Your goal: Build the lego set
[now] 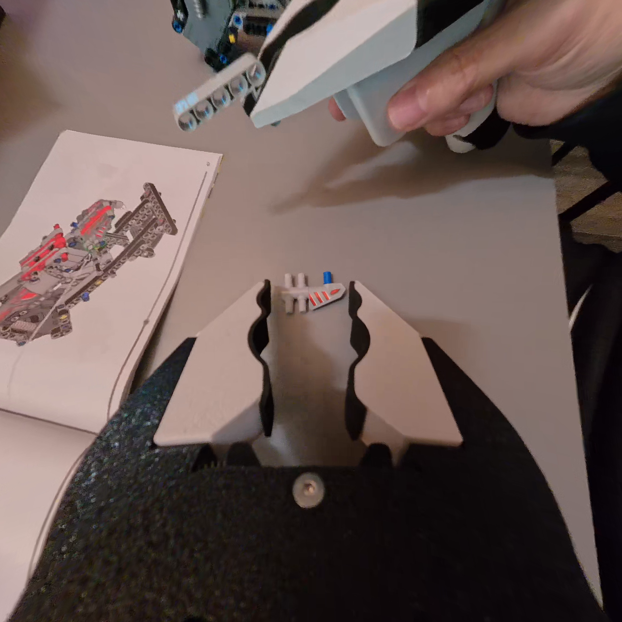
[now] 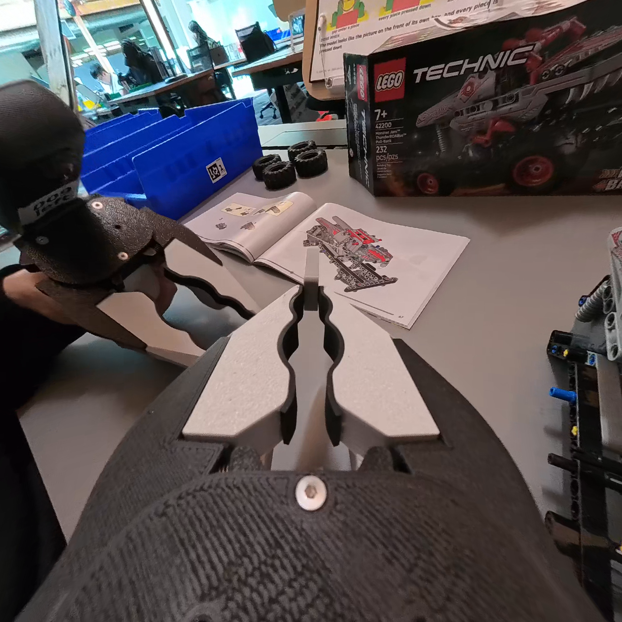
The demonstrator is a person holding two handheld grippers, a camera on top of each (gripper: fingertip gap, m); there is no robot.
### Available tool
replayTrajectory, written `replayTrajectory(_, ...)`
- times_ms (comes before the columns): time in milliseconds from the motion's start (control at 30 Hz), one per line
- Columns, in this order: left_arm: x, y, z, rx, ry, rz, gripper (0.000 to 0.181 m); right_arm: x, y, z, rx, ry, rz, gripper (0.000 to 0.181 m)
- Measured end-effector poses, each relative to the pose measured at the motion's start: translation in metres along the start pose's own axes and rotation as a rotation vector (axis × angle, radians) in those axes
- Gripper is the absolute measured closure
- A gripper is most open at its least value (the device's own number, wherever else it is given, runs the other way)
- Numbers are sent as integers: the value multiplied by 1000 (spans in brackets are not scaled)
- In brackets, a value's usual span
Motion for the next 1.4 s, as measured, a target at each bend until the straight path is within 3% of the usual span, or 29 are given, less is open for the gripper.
replayTrajectory(367, -33, 10, -20, -61, -24, 216, 140, 6, -11, -12, -76, 55, -85, 175)
replayTrajectory(467, -36, 16, -31, -112, 46, 295, 144, 6, -15, -22, -102, 130, -114, 175)
replayTrajectory(567, -41, 29, -22, -92, -14, 392, 145, 1, -20, -38, -140, 263, -144, 175)
replayTrajectory(667, -42, 38, -11, -52, -70, 437, 159, -3, -22, -46, -159, 336, -149, 175)
replayTrajectory(833, -48, 48, -14, 79, 70, 464, 175, -5, -16, -42, -128, 325, -109, 172)
replayTrajectory(967, -51, 47, -37, 35, 358, 386, 176, -2, -2, -25, -140, 150, 21, 160)
replayTrajectory(1067, -56, 51, -40, 257, 594, 276, 176, 0, 1, -27, -112, 113, 65, 149)
replayTrajectory(1200, -61, 69, -26, 569, 797, 224, 176, -1, 10, -42, 295, 339, 107, 137)
replayTrajectory(1300, -64, 75, -19, 764, 914, 166, 177, -14, 25, -52, 587, 587, 153, 143)
replayTrajectory(1400, -64, 80, -12, 893, 968, 133, 177, -19, 28, -58, 720, 715, 129, 153)
Point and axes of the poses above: each gripper's, where its closed fingertips meet, x out along the fingers, y out of its top, z = x × y across the jaws, the point moved 3 cm from there along -x, back along the fingers, and after that the axes turned 14 degrees about x, right-handed, at the moved point
